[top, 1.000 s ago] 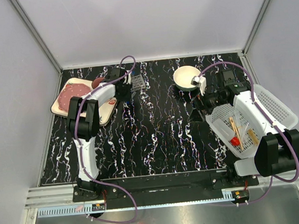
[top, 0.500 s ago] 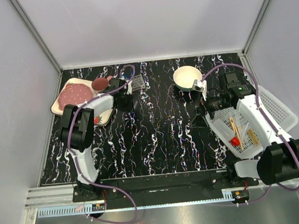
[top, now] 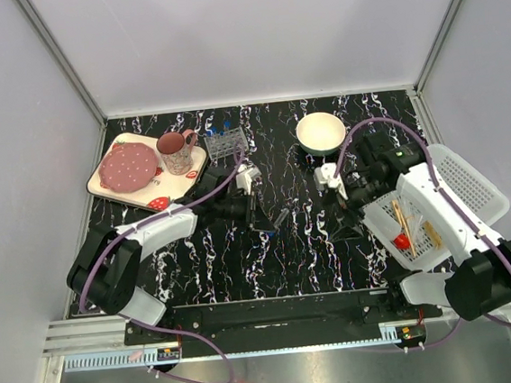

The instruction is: Organize the chemistry lab equipment

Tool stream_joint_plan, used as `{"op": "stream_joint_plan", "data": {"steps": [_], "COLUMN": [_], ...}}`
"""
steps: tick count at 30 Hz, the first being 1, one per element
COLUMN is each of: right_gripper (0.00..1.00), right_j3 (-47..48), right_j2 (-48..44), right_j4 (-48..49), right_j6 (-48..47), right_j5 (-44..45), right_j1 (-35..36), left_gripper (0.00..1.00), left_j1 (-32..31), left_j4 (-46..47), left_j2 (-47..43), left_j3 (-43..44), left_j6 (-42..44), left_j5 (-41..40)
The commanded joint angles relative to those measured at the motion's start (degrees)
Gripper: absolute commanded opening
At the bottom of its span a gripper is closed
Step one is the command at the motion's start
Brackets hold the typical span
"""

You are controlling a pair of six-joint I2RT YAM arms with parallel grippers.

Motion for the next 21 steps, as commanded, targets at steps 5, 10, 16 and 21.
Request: {"op": "stream_joint_plan", "data": {"steps": [5,10,16,21], "right_gripper": [1.00,0.98,0.96,0.91], "right_j3": [5.2,5.3,4.9,4.8], "right_j2": [0.8,1.1,0.4,0.3], "right_j4": [-3.4,-0.9,0.7,1.5], "right_j6": [-9.2,-9.4,-9.9,-9.6], "right_j5": [6.4,10.0,13.4,14.1], "right_j1": [11.7,16.9,18.4,19.6], "left_gripper": [0.15,0.15,0.15,0.15], "left_j1": [-5.9,-6.7,-7.8,-9.3], "left_j4": [10.9,8.8,4.9,2.2], "left_j2": [-1.7,-1.1,1.2,2.5], "left_j3": [1.7,6.1,9.6,11.2], "left_j6": [-13.6,-14.9,-12.5,-11.5], "left_j5": [14.8,18.3,21.1,21.7]}}
